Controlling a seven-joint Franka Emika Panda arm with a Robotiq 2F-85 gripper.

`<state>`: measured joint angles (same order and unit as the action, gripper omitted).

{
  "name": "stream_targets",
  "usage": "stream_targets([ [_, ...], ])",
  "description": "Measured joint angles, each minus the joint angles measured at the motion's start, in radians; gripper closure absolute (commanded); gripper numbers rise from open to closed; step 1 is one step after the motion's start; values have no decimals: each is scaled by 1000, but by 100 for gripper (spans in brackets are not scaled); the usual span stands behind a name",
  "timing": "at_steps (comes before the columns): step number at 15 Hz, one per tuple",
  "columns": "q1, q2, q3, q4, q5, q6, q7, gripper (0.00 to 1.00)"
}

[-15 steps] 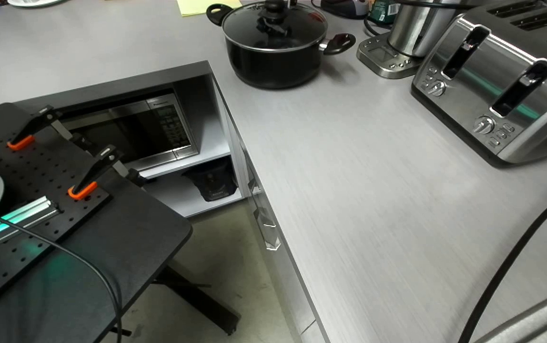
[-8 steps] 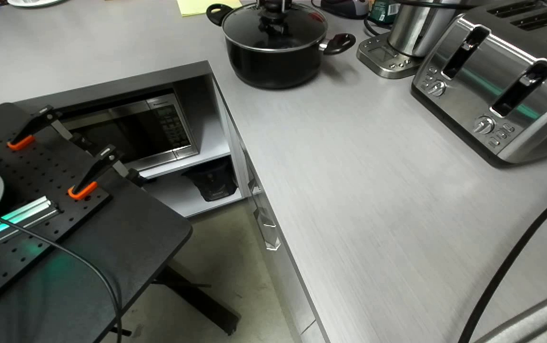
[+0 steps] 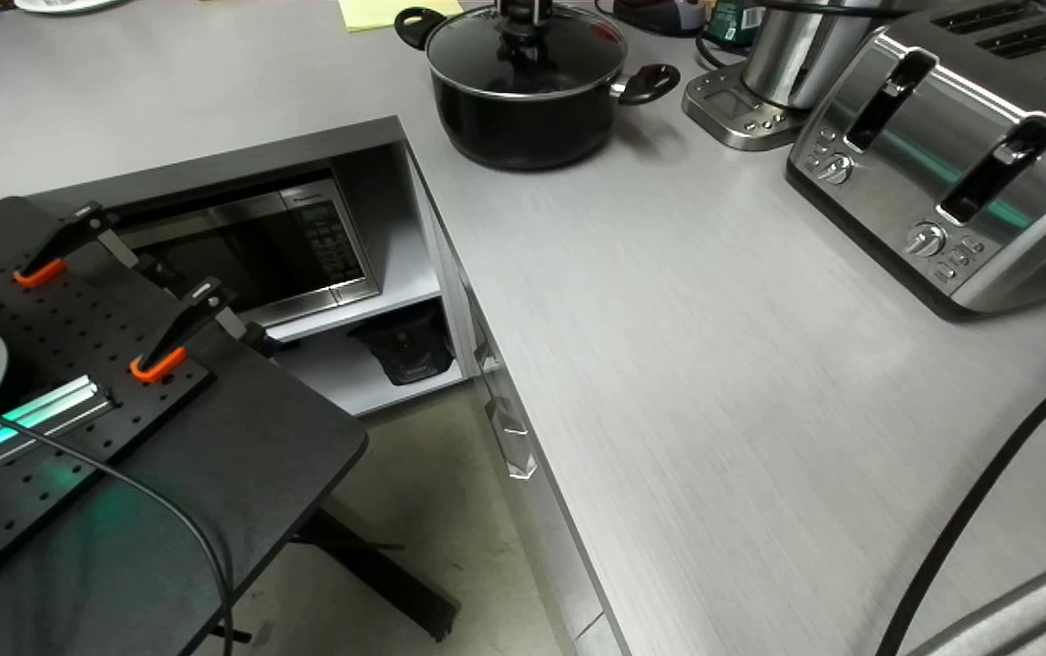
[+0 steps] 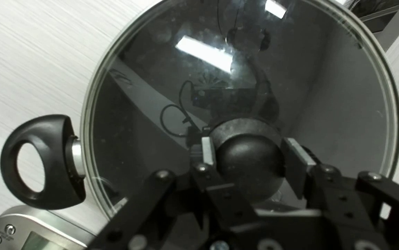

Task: Remove the glass lid from the black pot.

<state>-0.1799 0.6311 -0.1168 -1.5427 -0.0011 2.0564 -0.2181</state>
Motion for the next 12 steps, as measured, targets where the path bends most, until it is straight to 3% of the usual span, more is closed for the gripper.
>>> stream_targets([
  [6, 0, -27, 2, -18, -6, 11, -3, 75],
  [12, 2, -139, 5, -116, -26, 40, -13, 75],
])
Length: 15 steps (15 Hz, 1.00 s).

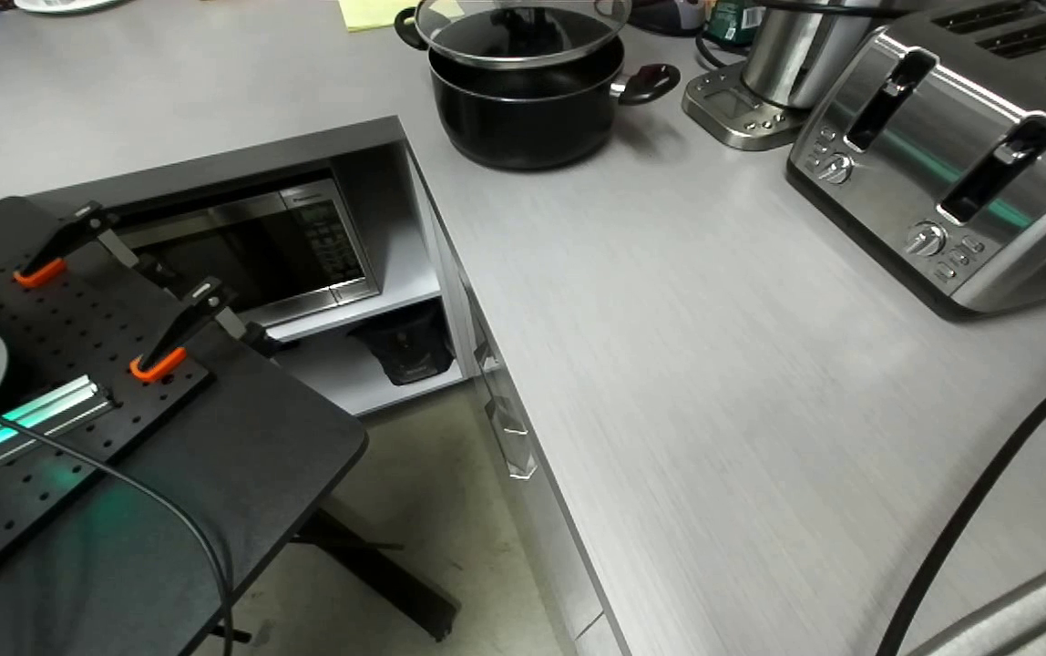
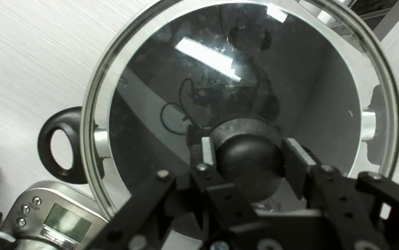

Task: Remove the glass lid from the black pot.

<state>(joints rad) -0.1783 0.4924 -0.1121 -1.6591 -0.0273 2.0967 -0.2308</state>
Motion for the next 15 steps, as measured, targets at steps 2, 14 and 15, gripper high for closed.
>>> stream_targets([
  [2, 1, -40, 0, -44, -12, 7, -1, 75],
  [14, -53, -241, -27, -301, 10, 40, -2, 75],
  [15, -64, -248, -35, -313, 22, 40, -2, 75],
])
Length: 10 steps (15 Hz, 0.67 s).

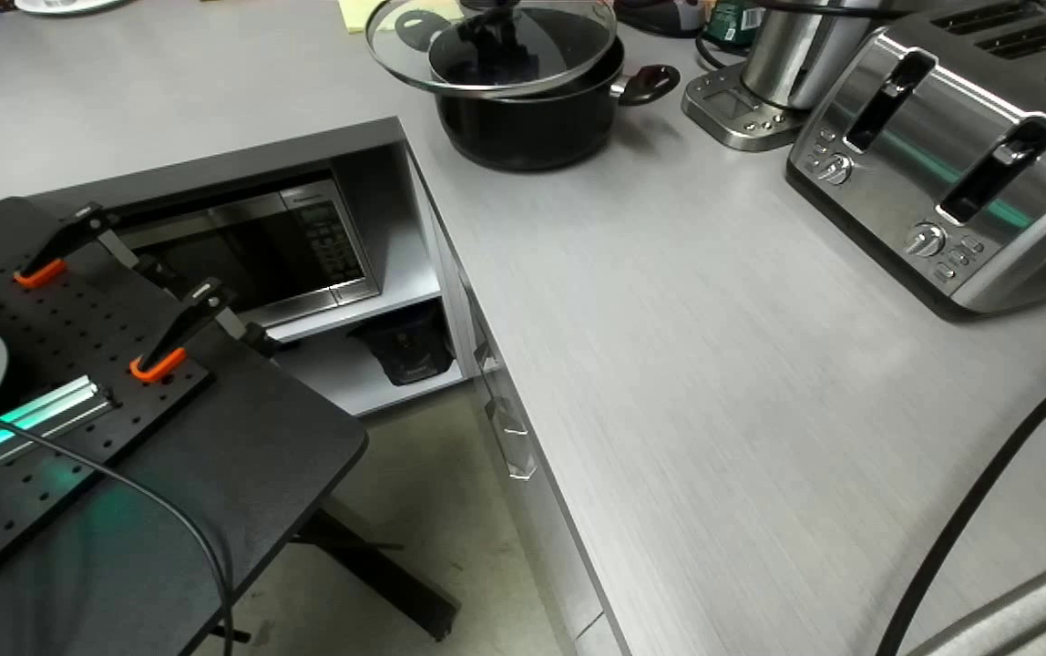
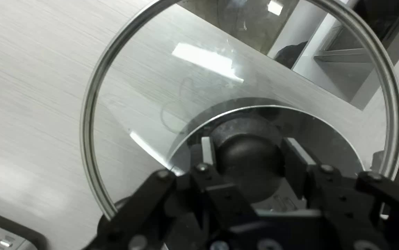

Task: Remove the glass lid from the black pot.

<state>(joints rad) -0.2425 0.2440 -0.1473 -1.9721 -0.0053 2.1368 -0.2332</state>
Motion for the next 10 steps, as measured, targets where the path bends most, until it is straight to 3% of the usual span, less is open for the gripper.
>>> stream_targets([
  [10, -111, 12, -92, -59, 112, -1, 16, 75],
])
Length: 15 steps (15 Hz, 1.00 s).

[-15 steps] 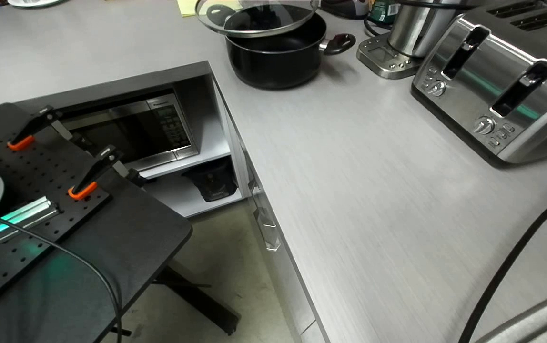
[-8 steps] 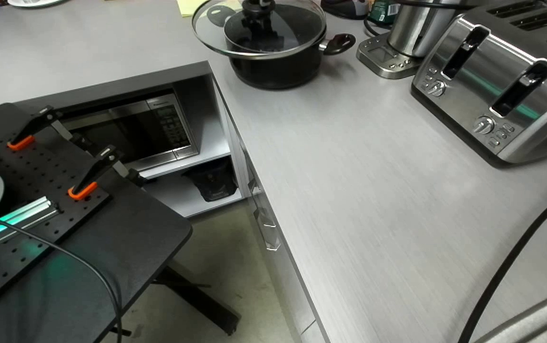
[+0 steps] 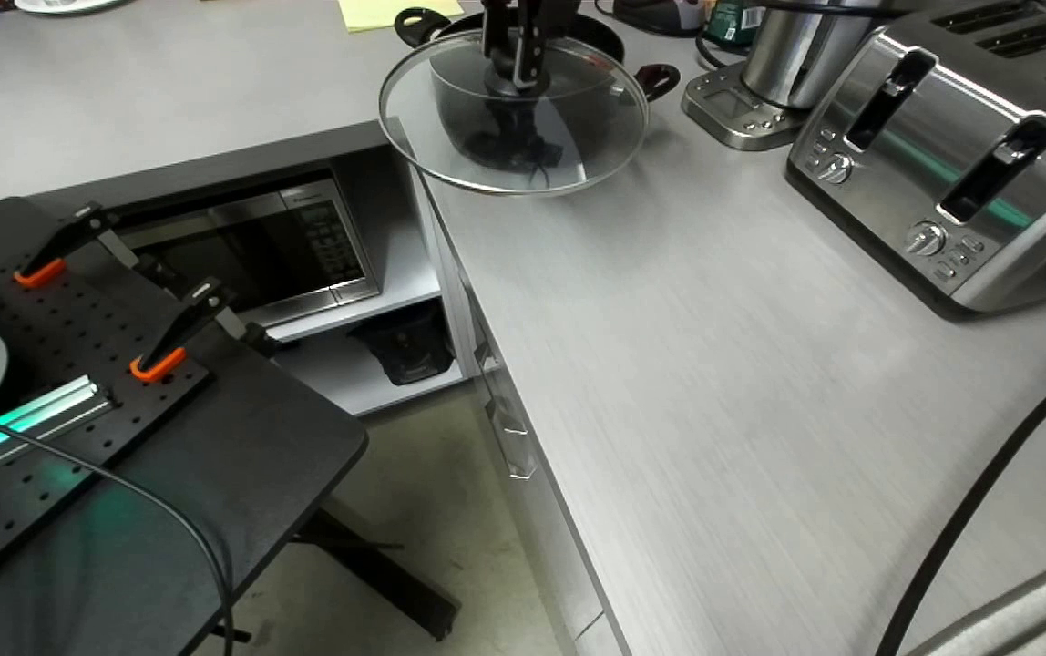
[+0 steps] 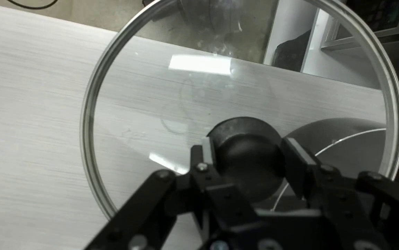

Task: Remove the glass lid from the black pot.

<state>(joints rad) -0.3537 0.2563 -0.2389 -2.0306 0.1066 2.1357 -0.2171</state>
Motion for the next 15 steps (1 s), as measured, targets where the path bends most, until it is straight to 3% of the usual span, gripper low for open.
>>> stream_targets([
  [9, -100, 97, -62, 16, 89, 0, 57, 75],
  [15, -110, 181, -64, 80, 103, 56, 164, 75],
])
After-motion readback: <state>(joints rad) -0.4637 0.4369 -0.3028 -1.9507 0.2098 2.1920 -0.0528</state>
